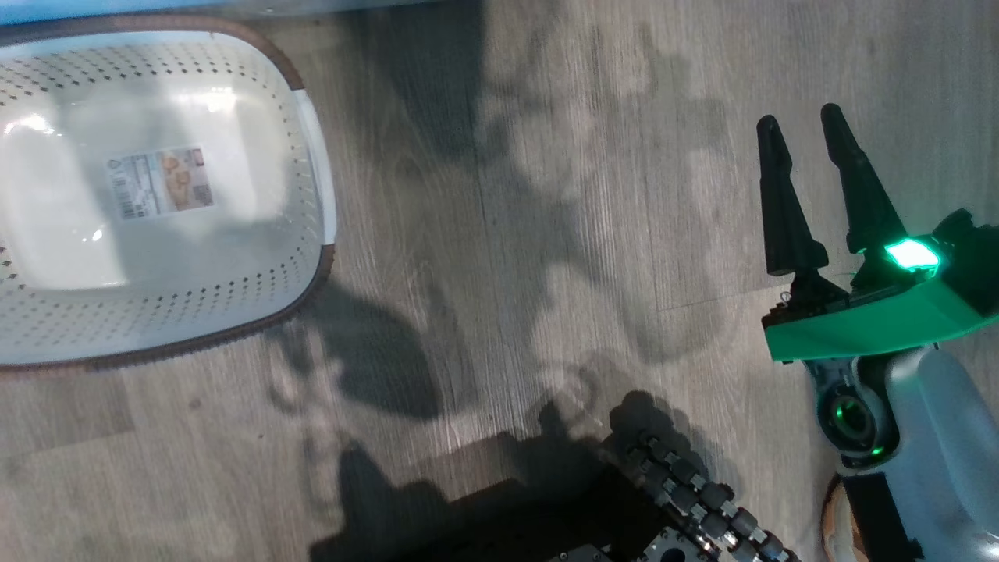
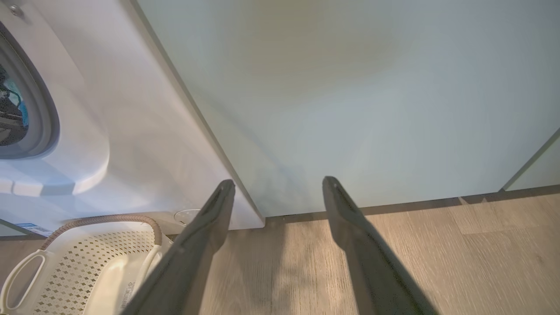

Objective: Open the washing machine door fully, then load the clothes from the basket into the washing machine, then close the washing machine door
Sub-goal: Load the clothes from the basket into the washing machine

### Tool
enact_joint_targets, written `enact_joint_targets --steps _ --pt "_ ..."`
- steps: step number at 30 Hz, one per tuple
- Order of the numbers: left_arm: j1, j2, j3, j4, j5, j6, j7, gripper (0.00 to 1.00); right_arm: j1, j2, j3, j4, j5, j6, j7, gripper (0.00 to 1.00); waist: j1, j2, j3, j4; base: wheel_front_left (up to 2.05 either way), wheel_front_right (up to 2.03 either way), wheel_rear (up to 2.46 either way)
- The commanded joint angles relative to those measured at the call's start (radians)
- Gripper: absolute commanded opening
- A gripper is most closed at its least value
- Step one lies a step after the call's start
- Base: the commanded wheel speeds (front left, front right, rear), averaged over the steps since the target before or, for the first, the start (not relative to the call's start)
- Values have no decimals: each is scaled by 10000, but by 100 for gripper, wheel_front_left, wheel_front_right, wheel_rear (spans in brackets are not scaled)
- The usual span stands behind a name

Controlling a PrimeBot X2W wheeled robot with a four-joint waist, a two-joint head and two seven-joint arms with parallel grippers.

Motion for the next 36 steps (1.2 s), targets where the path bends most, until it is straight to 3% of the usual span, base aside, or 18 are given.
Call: enact_joint_targets --steps 1,11,30,31,32,33,34,36 --pt "-454 426 6 -224 -16 61 -108 0 102 -17 123 -288 57 4 -94 100 -2 0 79 -74 0 0 0" --pt "-1321 528 179 87 -240 355 -899 0 23 -16 246 -308 145 4 -94 100 -2 0 395 -250 0 0 0" --pt "-1343 697 512 -1087 -327 270 -1326 0 -117 -16 465 -225 277 4 -94 100 -2 0 647 -387 0 0 0" --pt "-1301 686 501 -1006 -309 268 -1326 36 -118 -16 470 -212 276 4 -94 100 -2 0 634 -386 0 0 0" --pt "-1275 680 470 -911 -272 277 -1326 58 -116 -16 471 -206 276 4 -94 100 -2 0 620 -386 0 0 0" --pt "-1249 656 439 -744 -258 261 -1326 90 -110 -16 467 -200 274 4 -94 100 -2 0 598 -383 0 0 0" --pt "-1228 621 373 -542 -230 213 -1326 100 -98 -16 455 -196 268 4 -94 100 -2 0 574 -372 0 0 0" --pt "-1241 552 233 -184 -174 104 -1234 100 -71 -16 436 -184 244 4 -94 100 -2 0 529 -345 0 0 0"
